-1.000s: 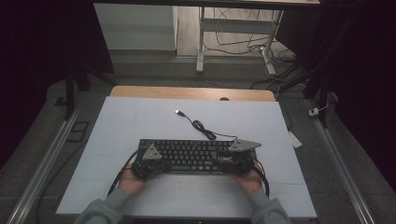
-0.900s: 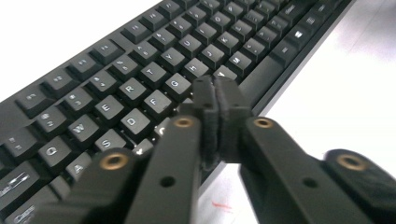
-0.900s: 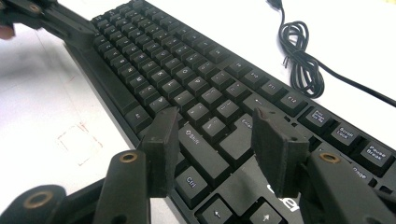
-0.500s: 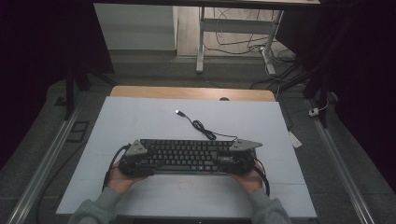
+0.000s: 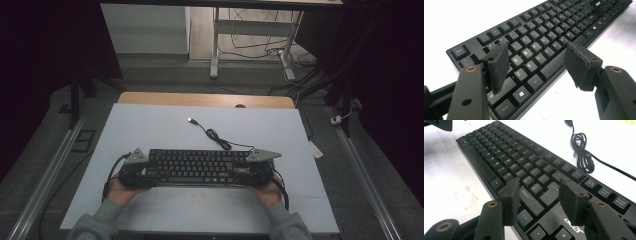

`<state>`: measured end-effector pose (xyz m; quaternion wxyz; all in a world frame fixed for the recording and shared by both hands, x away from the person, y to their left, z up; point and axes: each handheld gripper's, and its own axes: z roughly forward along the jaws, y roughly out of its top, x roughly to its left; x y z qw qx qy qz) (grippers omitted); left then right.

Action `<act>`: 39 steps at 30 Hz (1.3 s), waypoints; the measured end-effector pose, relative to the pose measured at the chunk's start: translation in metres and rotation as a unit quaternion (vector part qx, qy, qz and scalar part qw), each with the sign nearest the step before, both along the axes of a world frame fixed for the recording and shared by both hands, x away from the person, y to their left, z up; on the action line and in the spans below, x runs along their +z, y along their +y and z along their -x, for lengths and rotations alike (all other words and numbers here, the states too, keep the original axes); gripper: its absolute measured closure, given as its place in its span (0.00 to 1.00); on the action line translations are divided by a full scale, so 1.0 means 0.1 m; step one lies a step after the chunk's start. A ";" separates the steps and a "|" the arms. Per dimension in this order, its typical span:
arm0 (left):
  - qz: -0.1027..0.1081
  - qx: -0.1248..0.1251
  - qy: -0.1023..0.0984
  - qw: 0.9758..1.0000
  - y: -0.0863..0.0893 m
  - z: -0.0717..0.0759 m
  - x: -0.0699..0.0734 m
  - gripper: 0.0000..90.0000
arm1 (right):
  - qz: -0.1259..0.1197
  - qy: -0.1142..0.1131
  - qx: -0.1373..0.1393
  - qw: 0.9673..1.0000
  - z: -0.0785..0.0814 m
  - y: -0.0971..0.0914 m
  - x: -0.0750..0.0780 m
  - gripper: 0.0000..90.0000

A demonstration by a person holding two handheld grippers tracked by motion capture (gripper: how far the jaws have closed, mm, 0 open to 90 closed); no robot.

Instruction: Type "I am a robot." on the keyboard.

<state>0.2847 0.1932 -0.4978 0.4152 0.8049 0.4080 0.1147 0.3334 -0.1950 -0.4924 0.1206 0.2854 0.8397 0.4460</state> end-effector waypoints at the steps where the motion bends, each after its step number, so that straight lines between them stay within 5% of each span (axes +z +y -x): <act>1: -0.001 0.000 0.000 1.000 0.01 0.00 0.00 0.40 | 0.002 -0.001 -0.001 1.000 0.00 0.00 0.00 0.57; 30: -0.022 0.019 0.009 1.000 0.01 -0.15 -0.05 0.51 | 0.005 0.003 -0.001 1.000 0.00 0.02 -0.02 0.57; 39: -0.046 0.029 0.005 0.999 0.03 -0.20 -0.10 0.72 | 0.007 0.003 -0.001 1.000 -0.01 0.02 -0.02 0.57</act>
